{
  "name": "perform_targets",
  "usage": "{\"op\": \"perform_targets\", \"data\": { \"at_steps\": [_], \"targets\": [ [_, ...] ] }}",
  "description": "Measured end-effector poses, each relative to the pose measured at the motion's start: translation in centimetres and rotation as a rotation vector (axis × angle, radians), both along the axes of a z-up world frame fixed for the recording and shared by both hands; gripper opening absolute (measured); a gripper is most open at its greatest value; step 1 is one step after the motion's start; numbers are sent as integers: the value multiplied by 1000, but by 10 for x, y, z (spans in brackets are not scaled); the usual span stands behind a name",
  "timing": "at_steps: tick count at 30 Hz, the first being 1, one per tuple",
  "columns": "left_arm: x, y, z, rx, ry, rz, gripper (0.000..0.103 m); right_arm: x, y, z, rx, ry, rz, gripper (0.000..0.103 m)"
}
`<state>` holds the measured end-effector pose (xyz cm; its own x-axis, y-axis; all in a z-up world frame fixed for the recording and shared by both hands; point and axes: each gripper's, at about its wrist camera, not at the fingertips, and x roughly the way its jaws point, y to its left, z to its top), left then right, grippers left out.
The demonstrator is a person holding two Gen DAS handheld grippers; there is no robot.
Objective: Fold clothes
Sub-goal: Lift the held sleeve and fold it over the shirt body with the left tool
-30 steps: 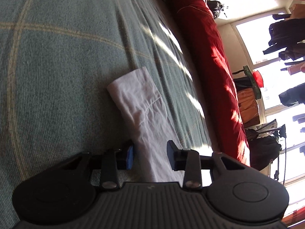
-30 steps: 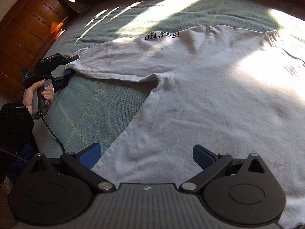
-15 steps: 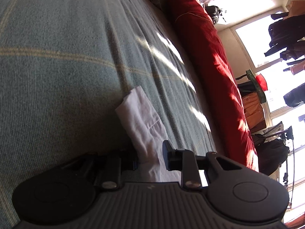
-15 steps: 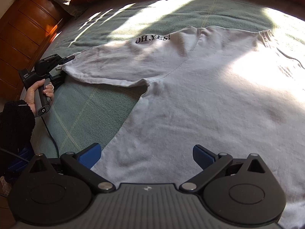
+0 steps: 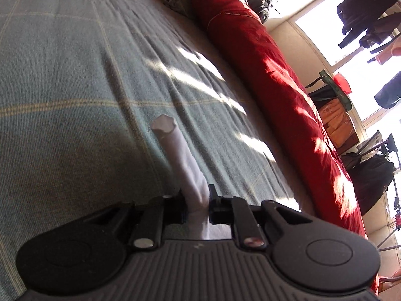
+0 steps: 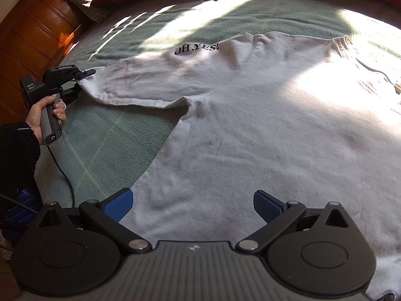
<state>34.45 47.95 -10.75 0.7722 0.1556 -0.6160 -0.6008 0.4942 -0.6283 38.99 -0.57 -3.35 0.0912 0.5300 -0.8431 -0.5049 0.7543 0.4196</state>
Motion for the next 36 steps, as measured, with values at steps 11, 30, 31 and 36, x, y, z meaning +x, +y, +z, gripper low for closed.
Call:
{"op": "perform_targets", "data": {
  "at_steps": [11, 30, 31, 36],
  "targets": [
    [11, -29, 35, 34, -30, -96, 11, -6, -17, 2, 11, -13, -35, 103],
    [39, -120, 80, -78, -209, -289, 11, -20, -61, 5, 28, -27, -110, 103],
    [41, -124, 82, -83, -213, -298, 11, -21, -64, 5, 31, -27, -115, 103],
    [48, -148, 88, -98, -228, -336, 11, -23, -77, 6, 42, -29, -140, 103]
  ]
}}
